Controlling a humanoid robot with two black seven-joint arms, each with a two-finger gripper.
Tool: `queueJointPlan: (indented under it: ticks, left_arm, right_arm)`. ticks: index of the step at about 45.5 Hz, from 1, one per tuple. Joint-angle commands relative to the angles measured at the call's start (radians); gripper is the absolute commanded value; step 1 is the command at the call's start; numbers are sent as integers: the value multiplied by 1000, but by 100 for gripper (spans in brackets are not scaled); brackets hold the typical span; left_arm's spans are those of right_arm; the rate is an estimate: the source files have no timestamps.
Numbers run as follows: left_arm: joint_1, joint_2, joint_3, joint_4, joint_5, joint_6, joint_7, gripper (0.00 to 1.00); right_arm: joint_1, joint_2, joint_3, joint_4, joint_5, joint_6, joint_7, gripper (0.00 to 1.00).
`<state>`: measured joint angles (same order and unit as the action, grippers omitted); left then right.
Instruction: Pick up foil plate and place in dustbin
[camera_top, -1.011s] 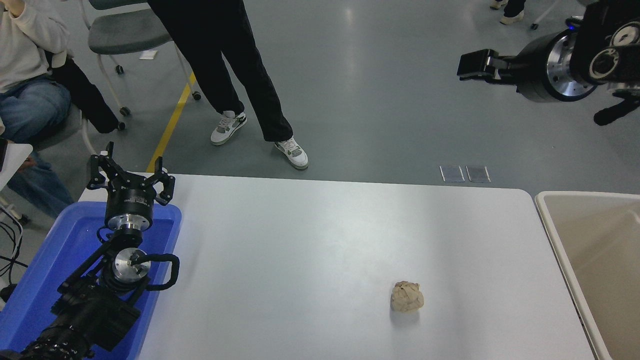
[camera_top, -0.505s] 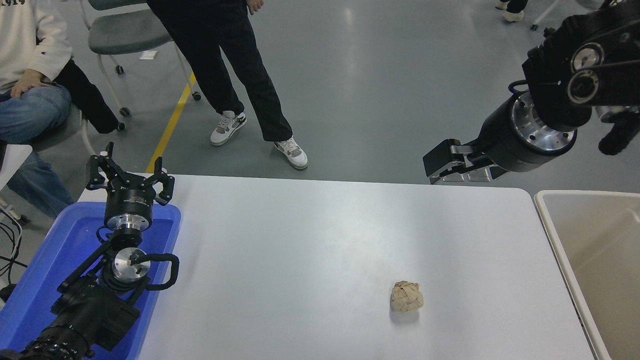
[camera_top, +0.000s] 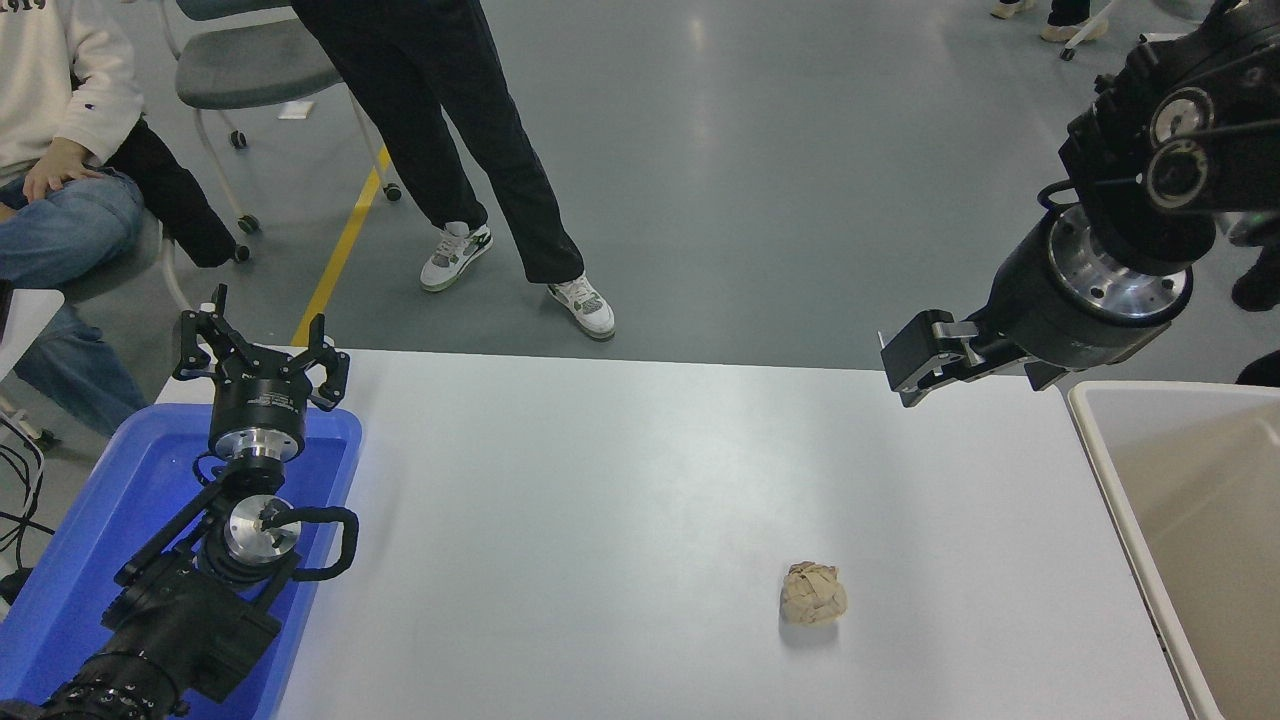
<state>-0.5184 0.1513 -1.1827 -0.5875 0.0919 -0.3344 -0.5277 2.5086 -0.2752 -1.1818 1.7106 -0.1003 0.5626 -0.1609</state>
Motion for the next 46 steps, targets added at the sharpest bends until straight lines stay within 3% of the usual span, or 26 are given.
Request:
queueJointPlan:
  ticks: [1, 46]
  left_arm:
    - [0, 1, 0, 0, 0, 0, 0, 99]
    - [0, -1, 0, 0, 0, 0, 0, 99]
  right_arm:
    - [-7, 41, -9, -5, -4, -7, 1, 100]
    - [-8, 44, -88, -31, 7, 178, 4, 100]
